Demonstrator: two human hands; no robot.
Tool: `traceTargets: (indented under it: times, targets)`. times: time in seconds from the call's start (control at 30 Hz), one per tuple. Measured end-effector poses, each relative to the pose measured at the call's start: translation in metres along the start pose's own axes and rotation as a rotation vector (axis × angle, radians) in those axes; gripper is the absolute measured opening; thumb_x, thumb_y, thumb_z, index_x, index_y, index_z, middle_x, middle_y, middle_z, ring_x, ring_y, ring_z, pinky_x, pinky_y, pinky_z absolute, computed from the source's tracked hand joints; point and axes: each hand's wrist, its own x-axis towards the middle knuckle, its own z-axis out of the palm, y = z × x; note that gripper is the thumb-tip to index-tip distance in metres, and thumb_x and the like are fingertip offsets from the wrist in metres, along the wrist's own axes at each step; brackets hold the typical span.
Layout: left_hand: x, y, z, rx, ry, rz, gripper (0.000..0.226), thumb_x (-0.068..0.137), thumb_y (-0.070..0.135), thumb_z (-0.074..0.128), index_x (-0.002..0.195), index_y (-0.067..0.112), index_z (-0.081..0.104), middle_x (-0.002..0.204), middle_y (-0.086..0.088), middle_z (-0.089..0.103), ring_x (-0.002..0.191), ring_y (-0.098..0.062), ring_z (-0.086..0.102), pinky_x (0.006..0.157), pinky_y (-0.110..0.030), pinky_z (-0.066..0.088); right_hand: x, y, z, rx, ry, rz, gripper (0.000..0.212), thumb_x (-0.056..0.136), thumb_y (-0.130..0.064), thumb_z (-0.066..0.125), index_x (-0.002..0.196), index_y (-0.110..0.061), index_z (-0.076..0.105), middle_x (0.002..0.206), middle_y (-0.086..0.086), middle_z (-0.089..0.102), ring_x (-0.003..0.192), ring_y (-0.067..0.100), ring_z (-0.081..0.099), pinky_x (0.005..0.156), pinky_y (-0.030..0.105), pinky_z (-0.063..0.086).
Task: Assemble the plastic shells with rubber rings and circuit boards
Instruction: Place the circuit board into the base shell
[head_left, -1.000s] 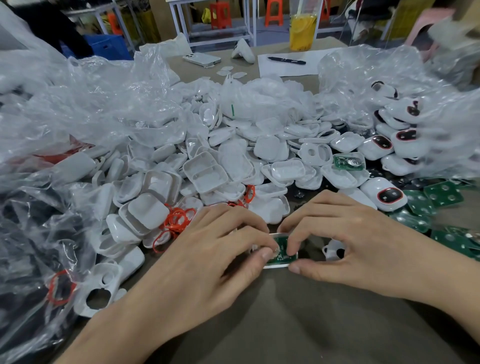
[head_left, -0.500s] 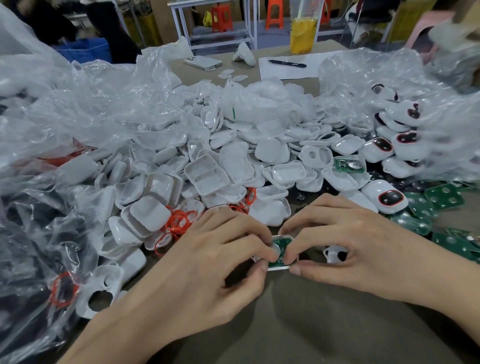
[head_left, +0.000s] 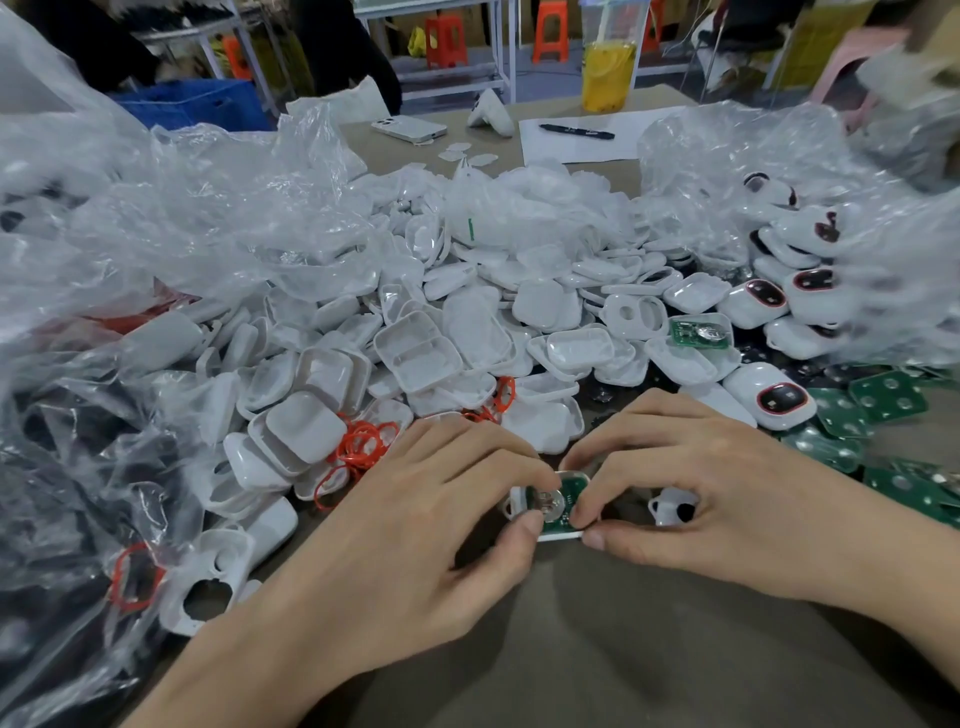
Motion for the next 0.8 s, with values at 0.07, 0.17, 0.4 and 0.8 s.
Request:
traceTargets:
  times: [0.07,0.17,0.4,0.8]
  targets:
    - [0.0,0.0,-0.001,0.01,0.022,-0.021,0.018,0.097,0.029,0.056,0.111,0.025,0.067,0.111,0.016,0.06,0.106,-0.008,0.056,0.092,-0.028,0.042,0.0,0.0,0.0,0.005,-0.002,0.003,0.019,0.085,-0.061,0.057,0.094,-0.048,0.068,0.115,-0.03,0.059,0.115,0.004,0.049,0.096,0.015,0.034]
    - [-0.001,-0.001,0.0,0.028,0.008,-0.014,0.017,0.097,0.03,0.055,0.107,0.028,0.069,0.11,0.015,0.06,0.104,-0.008,0.056,0.092,-0.028,0.041,0.0,0.0,0.0,-0.003,-0.005,0.0,0.019,0.086,-0.062,0.055,0.094,-0.049,0.067,0.115,-0.032,0.058,0.115,0.003,0.049,0.097,0.013,0.033]
    - [-0.002,-0.002,0.001,0.027,-0.004,-0.023,0.019,0.099,0.035,0.053,0.102,0.032,0.07,0.109,0.017,0.059,0.104,-0.006,0.054,0.092,-0.027,0.04,0.0,0.0,0.001,-0.007,-0.001,0.002,0.019,0.086,-0.062,0.055,0.097,-0.051,0.066,0.115,-0.032,0.057,0.117,0.002,0.047,0.098,0.012,0.031]
    - [0.003,-0.013,0.0,0.018,0.176,-0.178,0.029,0.102,0.036,0.043,0.111,0.028,0.069,0.108,0.02,0.059,0.105,-0.005,0.053,0.093,-0.031,0.041,-0.002,-0.001,-0.006,0.083,0.124,0.023,0.032,0.09,-0.068,0.048,0.1,-0.049,0.072,0.118,-0.036,0.059,0.129,0.002,0.044,0.098,0.007,0.03]
